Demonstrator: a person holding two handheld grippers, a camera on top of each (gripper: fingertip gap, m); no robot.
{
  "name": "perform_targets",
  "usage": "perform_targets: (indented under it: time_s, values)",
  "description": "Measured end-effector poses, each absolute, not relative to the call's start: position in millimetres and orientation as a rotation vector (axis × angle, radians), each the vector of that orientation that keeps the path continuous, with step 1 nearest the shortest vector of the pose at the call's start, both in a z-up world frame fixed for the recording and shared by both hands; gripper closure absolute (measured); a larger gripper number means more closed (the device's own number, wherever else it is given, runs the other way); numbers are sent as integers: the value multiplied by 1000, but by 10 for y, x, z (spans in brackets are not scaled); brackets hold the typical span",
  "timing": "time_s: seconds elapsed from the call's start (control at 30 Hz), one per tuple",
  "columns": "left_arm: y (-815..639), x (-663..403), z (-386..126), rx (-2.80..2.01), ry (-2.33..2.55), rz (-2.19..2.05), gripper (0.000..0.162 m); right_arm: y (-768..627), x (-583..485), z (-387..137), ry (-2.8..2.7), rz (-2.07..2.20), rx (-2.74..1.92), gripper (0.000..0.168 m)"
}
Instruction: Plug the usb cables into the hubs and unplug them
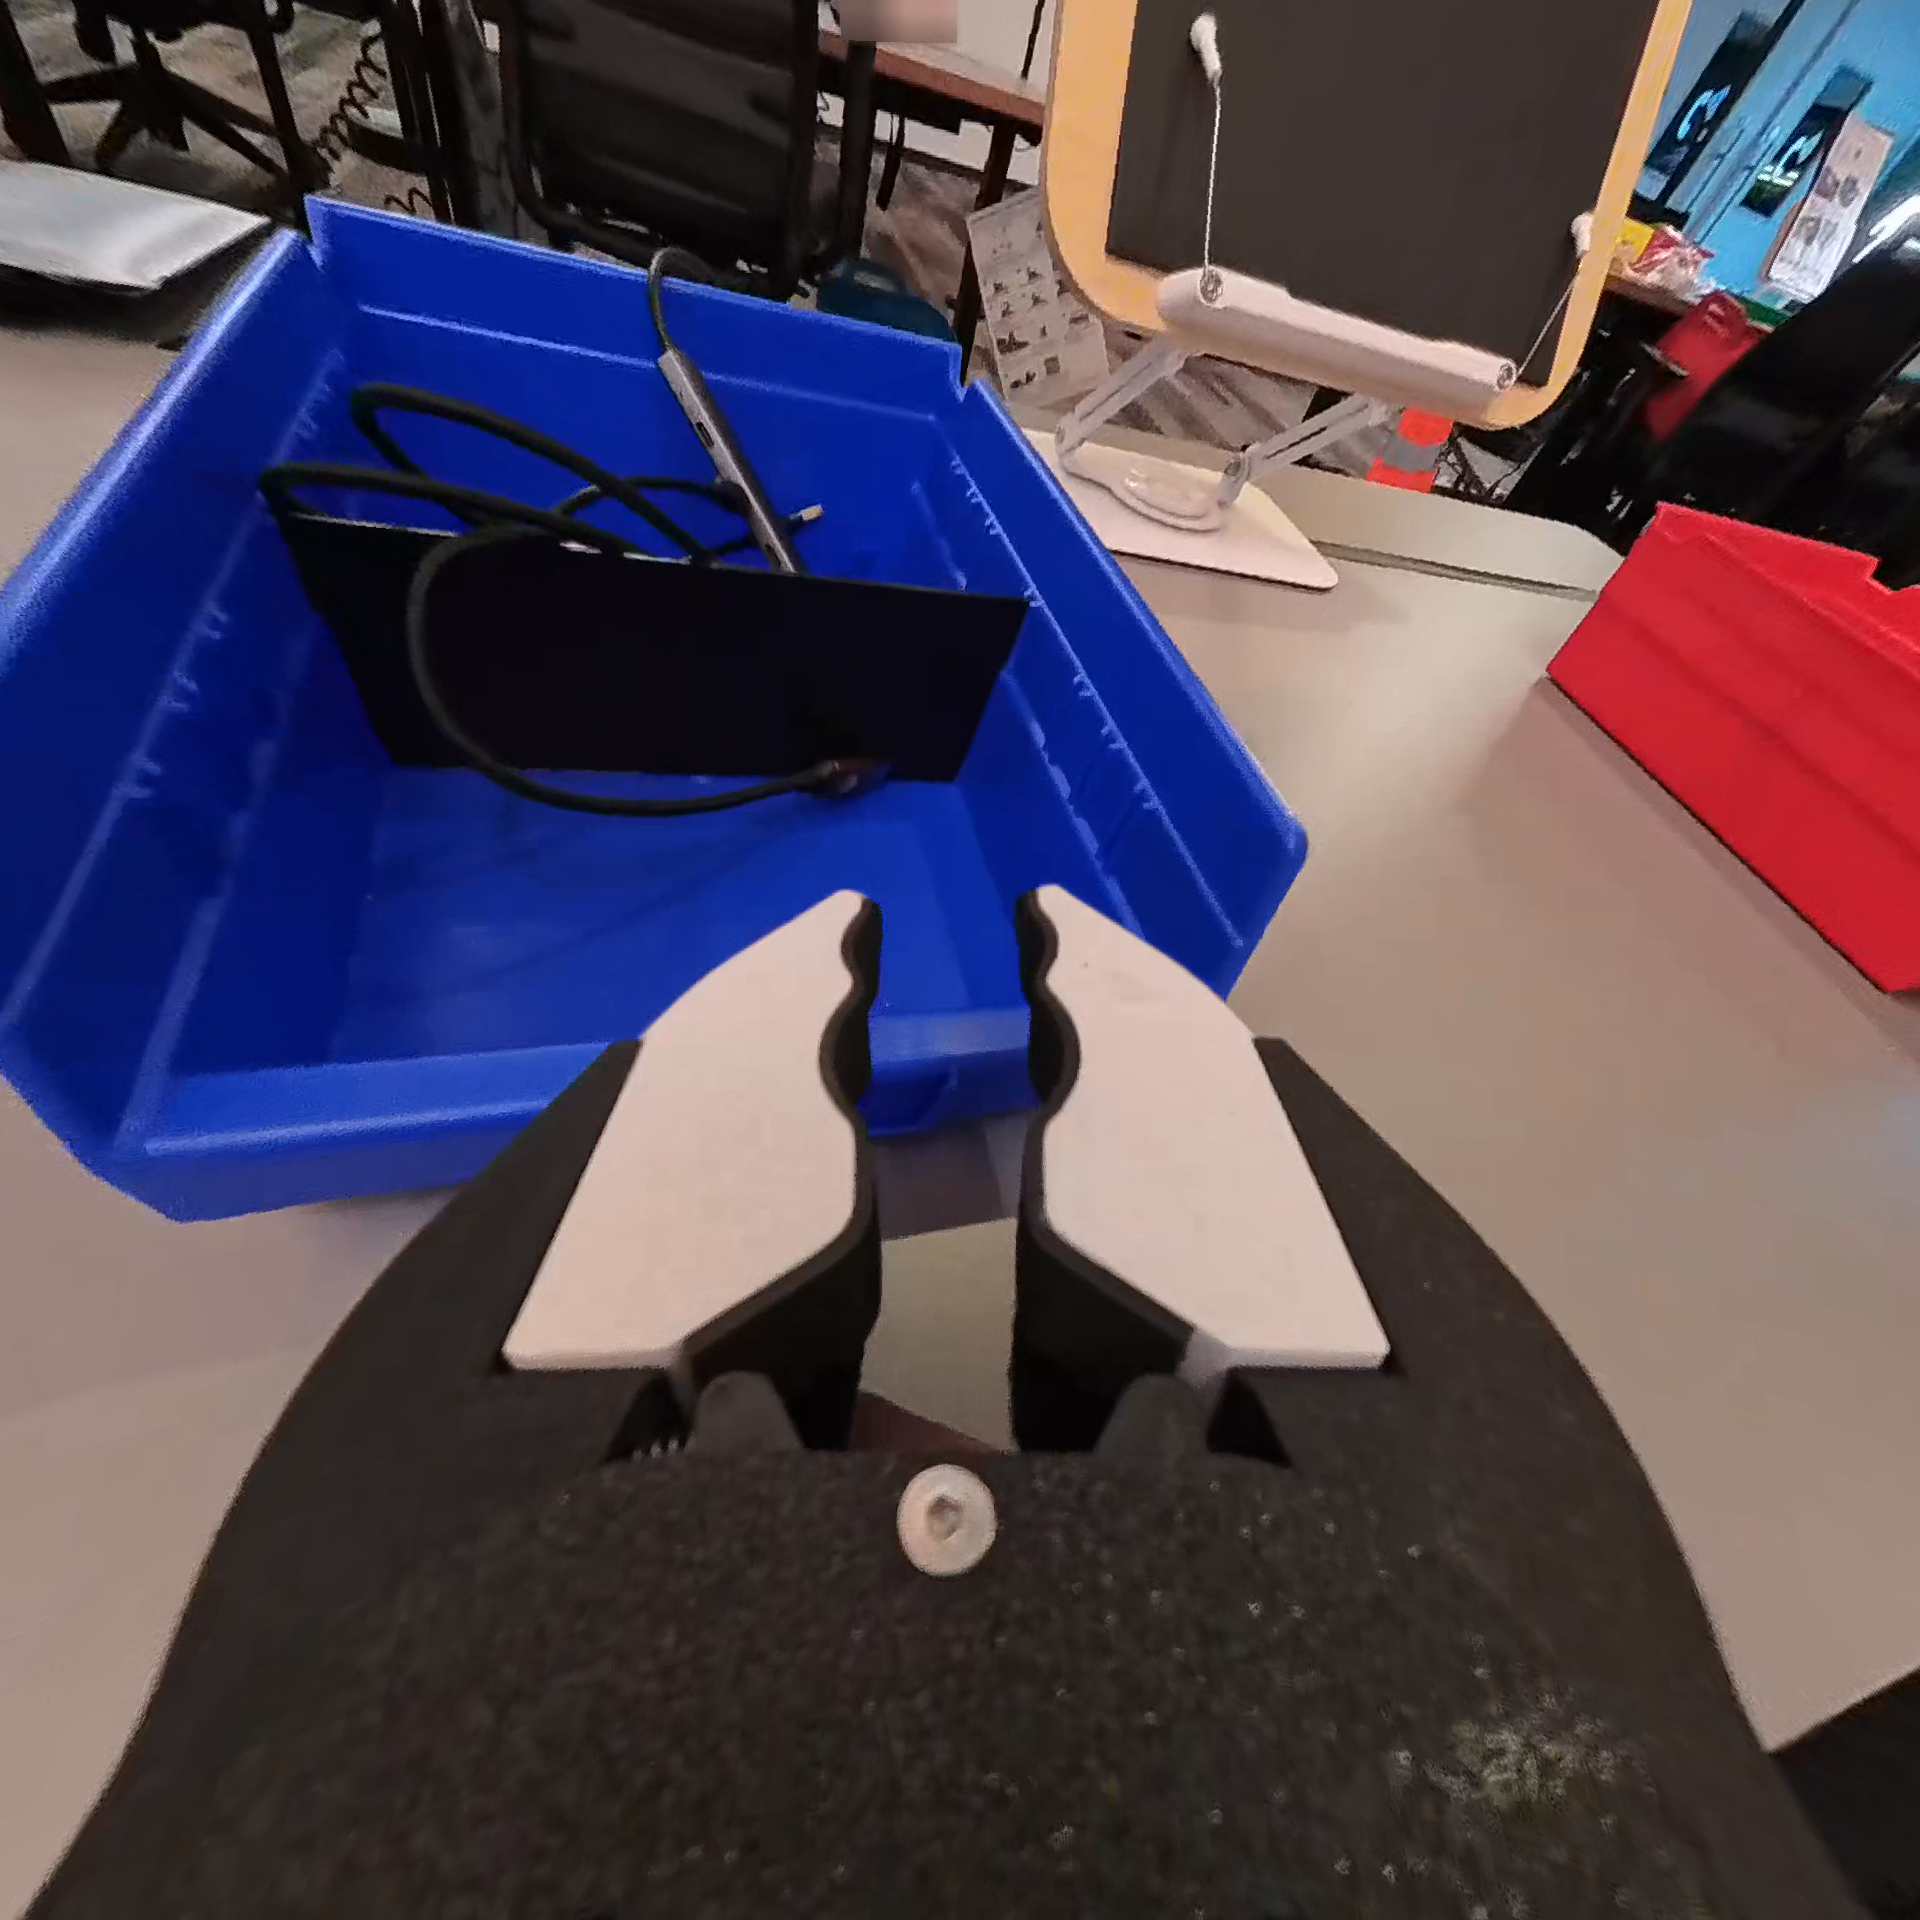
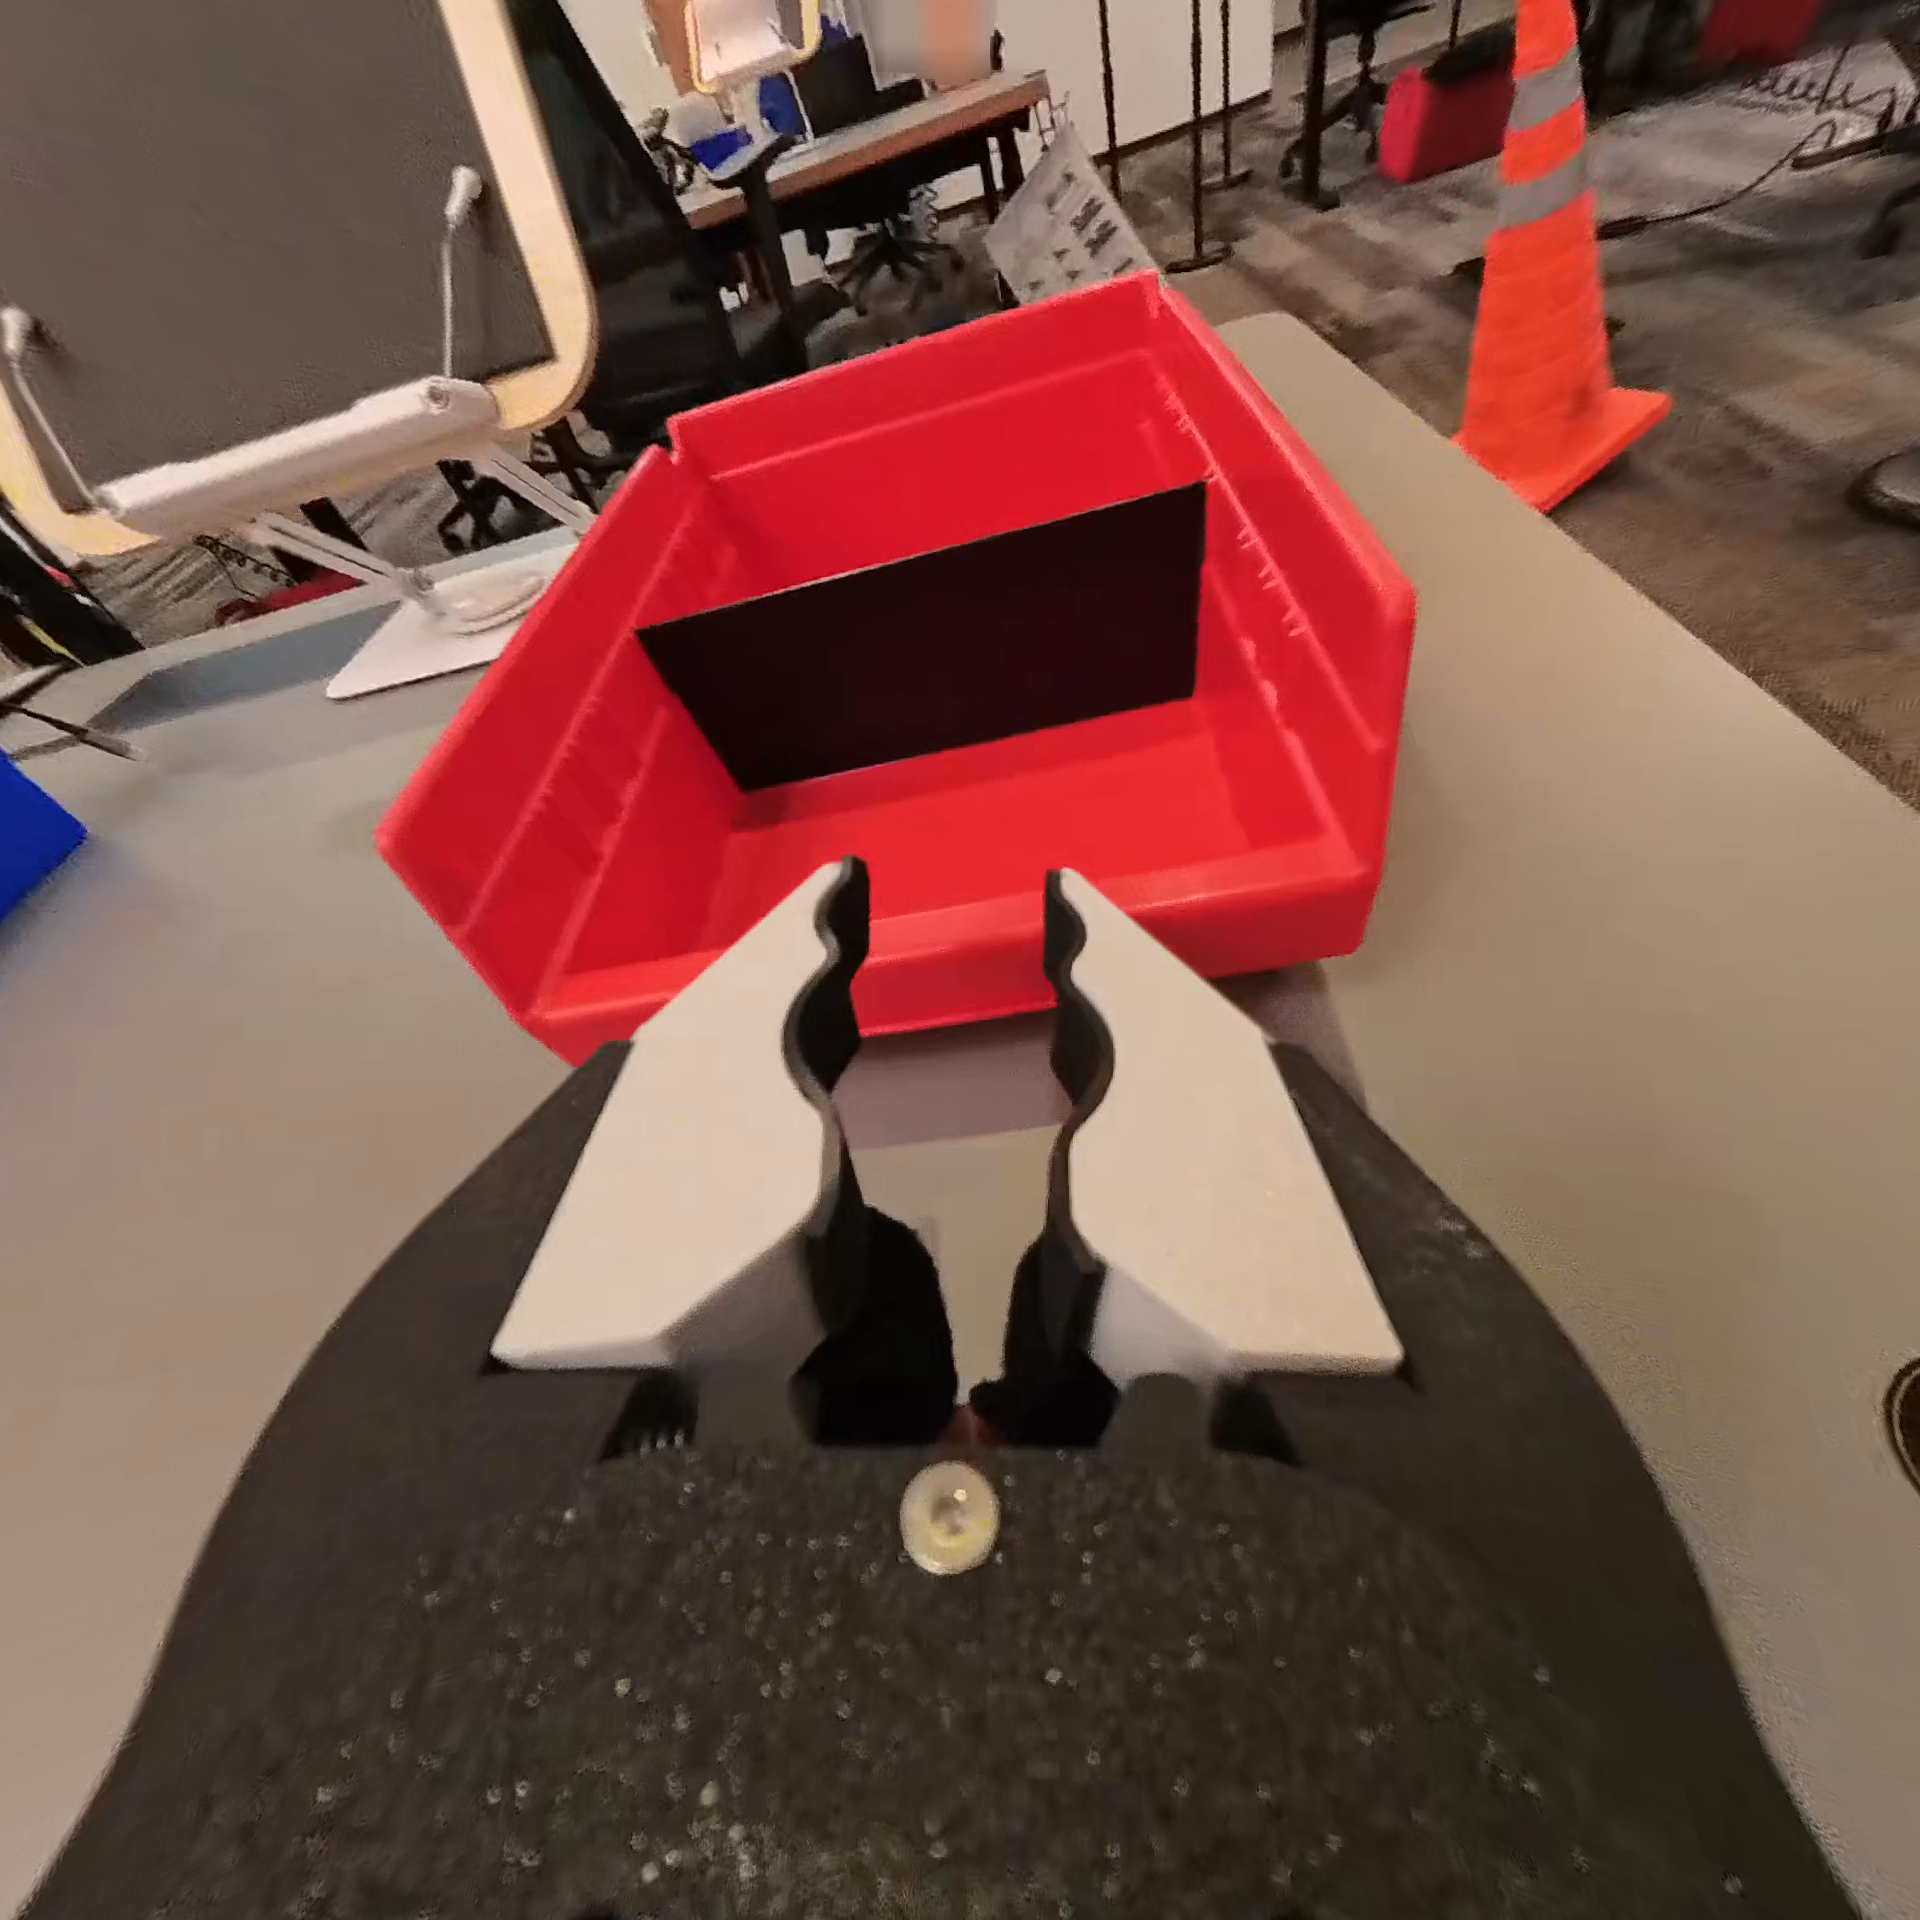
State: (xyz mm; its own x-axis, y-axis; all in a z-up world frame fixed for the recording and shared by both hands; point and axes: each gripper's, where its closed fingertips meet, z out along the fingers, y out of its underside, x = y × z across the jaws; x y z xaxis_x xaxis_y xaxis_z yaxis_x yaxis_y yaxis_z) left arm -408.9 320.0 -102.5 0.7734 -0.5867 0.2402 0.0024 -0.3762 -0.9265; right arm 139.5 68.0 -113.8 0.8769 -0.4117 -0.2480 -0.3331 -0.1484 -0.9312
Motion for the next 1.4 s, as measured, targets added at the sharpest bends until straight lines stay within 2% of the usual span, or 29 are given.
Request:
perform_targets:
  time_s: [0.53, 0.67, 0.77, 0.83, 1.0, 1.2, 1.3, 1.37, 1.4]
  values:
    - [3150, -3888, -1067, -1828, 642, -524, 137, 666, 1070, -1084, 446, -145, -1779, 143]
    - [3076, -3760, -978, -1836, 671, -664, 137, 751, 684, -924, 361, -58, -1745, 143]
    - [3100, -3677, -813, -1902, 777, -776, 132, 848, 339, -851, 244, -10, -1750, 143]
    - [3214, -3661, -676, -1975, 842, -813, 123, 896, 152, -854, 168, -9, -1760, 143]
    - [4153, -3680, -475, -2241, 850, -686, 107, 1006, -194, -931, 65, 68, -1789, 143]
    - [5150, -3555, -911, -2632, 645, -743, 98, 1085, -246, -1139, 21, 78, -1847, 143]
    - [5275, -3458, -1173, -2731, 645, -729, 100, 1087, -255, -1233, 48, 149, -1872, 143]
    - [5335, -3476, -1320, -2769, 667, -638, 109, 1076, -257, -1269, 64, 182, -1882, 143]
    - [5350, -3472, -1359, -2772, 674, -627, 119, 1069, -257, -1276, 68, 191, -1883, 143]
